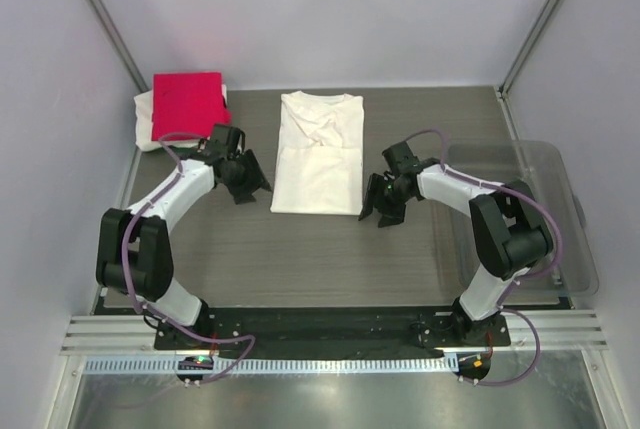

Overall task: Fold and stack the t-shirts
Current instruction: Fold the tshirt

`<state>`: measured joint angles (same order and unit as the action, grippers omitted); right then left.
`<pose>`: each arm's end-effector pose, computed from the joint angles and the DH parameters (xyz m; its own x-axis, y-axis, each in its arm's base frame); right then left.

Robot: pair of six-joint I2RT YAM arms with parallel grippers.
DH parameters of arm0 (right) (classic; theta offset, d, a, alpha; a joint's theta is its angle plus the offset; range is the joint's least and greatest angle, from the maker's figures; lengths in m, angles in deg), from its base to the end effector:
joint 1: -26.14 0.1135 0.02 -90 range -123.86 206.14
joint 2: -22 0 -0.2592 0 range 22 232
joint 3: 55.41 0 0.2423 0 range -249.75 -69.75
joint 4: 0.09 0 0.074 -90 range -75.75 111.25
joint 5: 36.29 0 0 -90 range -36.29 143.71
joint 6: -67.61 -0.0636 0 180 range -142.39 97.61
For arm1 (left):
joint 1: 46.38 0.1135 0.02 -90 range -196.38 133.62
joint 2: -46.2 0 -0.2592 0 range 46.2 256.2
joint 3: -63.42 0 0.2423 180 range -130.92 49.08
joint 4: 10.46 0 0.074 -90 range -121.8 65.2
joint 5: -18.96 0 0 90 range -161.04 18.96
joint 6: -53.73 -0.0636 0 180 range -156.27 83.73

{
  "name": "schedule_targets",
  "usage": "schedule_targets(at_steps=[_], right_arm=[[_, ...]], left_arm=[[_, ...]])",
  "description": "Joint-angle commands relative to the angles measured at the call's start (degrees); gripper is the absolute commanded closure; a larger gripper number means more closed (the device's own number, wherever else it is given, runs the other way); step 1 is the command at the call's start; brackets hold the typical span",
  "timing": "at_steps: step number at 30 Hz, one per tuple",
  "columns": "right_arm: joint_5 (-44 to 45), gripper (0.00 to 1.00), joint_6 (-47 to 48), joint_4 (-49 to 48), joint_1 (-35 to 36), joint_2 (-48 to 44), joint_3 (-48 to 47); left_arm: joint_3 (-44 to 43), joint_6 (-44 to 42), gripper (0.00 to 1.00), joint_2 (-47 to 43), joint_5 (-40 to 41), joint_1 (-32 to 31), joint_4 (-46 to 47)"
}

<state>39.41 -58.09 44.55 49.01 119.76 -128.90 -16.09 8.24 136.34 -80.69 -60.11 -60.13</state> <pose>0.2931 0.1407 0.1442 -0.9657 0.2064 -0.1577 0.1293 0.9086 0.3971 0.3146 -0.0879 0.2093 -0.8223 -0.5105 -0.2512 -0.3671 0.8134 -0.4512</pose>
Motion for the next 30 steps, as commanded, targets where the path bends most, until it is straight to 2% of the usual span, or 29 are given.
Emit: schedule_targets(at_steps=[1,10,13,17,20,30], right_arm=[[-2.7,0.39,-2.3,-8.9,0.7,-2.2,0.7],[-2.4,0.49,-1.5,-11.4,0.7,4.7,-0.3],[-2.0,0.57,-1.2,-11.8,0.7,6.0,-0.6],[-1.7,0.74,-0.9,-11.8,0.7,7.1,-1.1],[-1.3,0.81,-0.9,-11.8,0.7,7.1,-1.0],[-1.5,0.89,-0.7,-11.7,0.6,7.4,-0.6]], left_arm=[[4.8,1.0,0.46,-4.1,-2.6,0.2,7.4],[10.6,0.9,0.46,-6.0,-3.8,0.1,11.9],[11.6,0.9,0.46,-5.2,-4.0,0.1,13.4],[12.6,1.1,0.47,-3.8,-3.9,0.2,14.4],[13.0,0.8,0.48,-2.9,-3.6,0.2,15.2],[15.3,-0.2,0.49,-0.4,-4.0,0.1,19.5]])
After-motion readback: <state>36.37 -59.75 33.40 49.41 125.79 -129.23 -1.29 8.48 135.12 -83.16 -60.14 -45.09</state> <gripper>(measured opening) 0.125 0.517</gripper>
